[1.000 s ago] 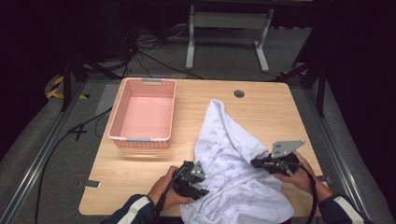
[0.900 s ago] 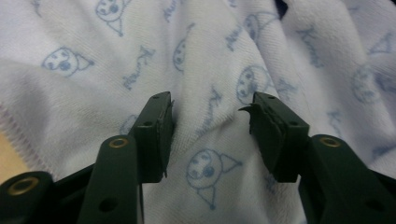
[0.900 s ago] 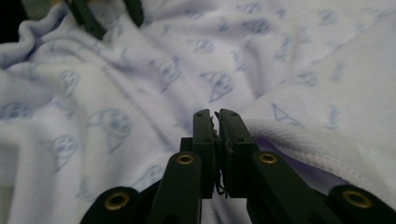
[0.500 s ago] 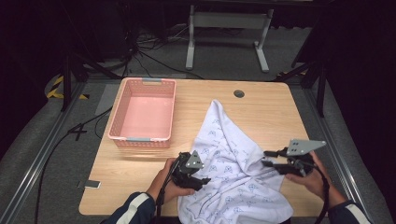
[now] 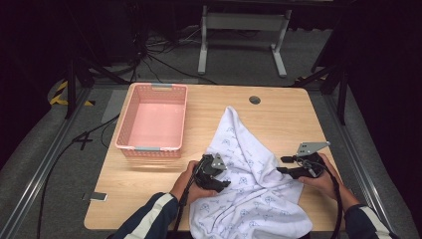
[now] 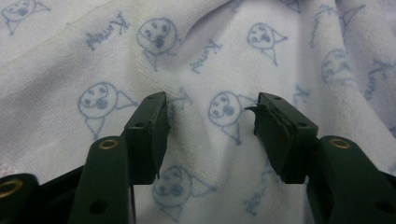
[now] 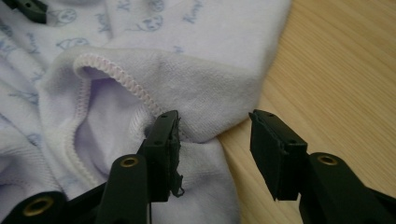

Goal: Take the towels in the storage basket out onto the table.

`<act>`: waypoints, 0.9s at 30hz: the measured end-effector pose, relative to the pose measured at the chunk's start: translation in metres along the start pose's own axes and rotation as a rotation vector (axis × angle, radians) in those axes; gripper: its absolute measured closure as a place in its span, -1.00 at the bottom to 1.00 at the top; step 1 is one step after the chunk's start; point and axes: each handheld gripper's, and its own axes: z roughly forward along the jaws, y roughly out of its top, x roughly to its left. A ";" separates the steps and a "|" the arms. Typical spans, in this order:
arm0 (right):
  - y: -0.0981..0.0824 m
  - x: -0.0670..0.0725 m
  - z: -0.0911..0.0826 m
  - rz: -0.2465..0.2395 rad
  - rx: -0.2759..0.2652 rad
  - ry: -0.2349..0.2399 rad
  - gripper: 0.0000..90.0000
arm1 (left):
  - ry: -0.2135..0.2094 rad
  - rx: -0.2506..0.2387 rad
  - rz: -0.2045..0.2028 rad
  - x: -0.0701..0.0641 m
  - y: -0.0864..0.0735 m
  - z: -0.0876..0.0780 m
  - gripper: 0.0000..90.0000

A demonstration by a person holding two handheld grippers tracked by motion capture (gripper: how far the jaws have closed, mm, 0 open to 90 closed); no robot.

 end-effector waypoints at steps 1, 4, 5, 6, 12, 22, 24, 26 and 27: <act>0.001 0.001 0.001 -0.009 -0.003 0.005 0.16 | -0.007 0.002 -0.002 0.000 -0.002 -0.001 0.03; 0.006 0.008 0.008 -0.038 0.009 0.023 0.17 | -0.019 -0.012 -0.019 0.001 -0.004 -0.002 0.03; 0.007 0.009 0.009 -0.038 0.011 0.026 0.23 | -0.018 -0.009 -0.010 0.002 -0.004 -0.003 0.03; 0.008 0.010 0.011 -0.045 0.019 0.014 0.27 | -0.014 -0.005 -0.008 0.001 -0.004 -0.003 0.05; 0.015 0.014 0.011 -0.111 0.005 -0.032 0.89 | 0.021 0.004 -0.013 0.004 -0.005 -0.007 0.38; 0.031 -0.011 -0.034 -0.055 -0.129 -0.289 0.94 | 0.025 0.049 -0.022 0.000 -0.020 -0.024 0.92; 0.038 -0.012 -0.038 -0.050 -0.172 -0.335 0.94 | 0.016 0.067 -0.016 -0.003 -0.024 -0.030 0.92; 0.042 -0.010 -0.039 -0.055 -0.209 -0.340 0.94 | -0.007 0.067 -0.014 -0.004 -0.028 -0.033 0.92; 0.048 -0.005 -0.041 -0.084 -0.250 -0.309 0.94 | -0.025 0.070 -0.009 -0.007 -0.031 -0.035 0.92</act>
